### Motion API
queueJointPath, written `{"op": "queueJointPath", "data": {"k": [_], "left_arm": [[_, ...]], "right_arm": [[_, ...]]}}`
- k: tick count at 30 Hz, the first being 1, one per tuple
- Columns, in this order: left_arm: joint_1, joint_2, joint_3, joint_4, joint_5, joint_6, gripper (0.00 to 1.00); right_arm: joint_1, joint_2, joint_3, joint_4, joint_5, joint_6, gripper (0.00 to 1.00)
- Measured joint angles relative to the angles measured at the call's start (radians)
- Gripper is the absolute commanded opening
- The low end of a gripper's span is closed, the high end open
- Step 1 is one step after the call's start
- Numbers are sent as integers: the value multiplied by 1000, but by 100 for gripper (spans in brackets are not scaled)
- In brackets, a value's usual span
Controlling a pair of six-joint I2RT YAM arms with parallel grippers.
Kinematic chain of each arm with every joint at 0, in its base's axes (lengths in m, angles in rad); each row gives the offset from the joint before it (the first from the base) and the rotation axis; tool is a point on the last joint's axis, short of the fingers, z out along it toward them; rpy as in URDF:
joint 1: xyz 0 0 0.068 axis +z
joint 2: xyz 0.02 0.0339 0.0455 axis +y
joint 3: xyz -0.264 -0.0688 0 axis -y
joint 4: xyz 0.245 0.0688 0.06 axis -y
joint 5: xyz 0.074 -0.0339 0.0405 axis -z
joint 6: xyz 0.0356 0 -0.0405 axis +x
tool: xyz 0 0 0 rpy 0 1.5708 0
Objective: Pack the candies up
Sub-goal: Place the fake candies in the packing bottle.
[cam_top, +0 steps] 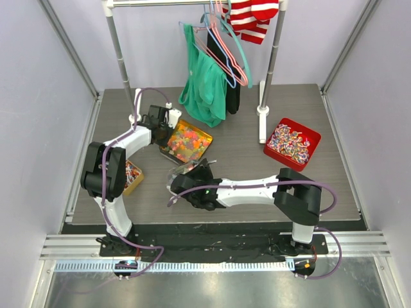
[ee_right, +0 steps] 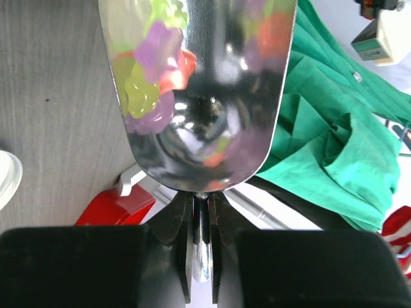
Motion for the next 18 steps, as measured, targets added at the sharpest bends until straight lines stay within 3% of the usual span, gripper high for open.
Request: {"op": "queueJointPath", "data": {"k": [18], "left_arm": [[2,23,8,0,5,-17,0]], "right_arm": [[26,1,-52,121,58,-122,1]]}}
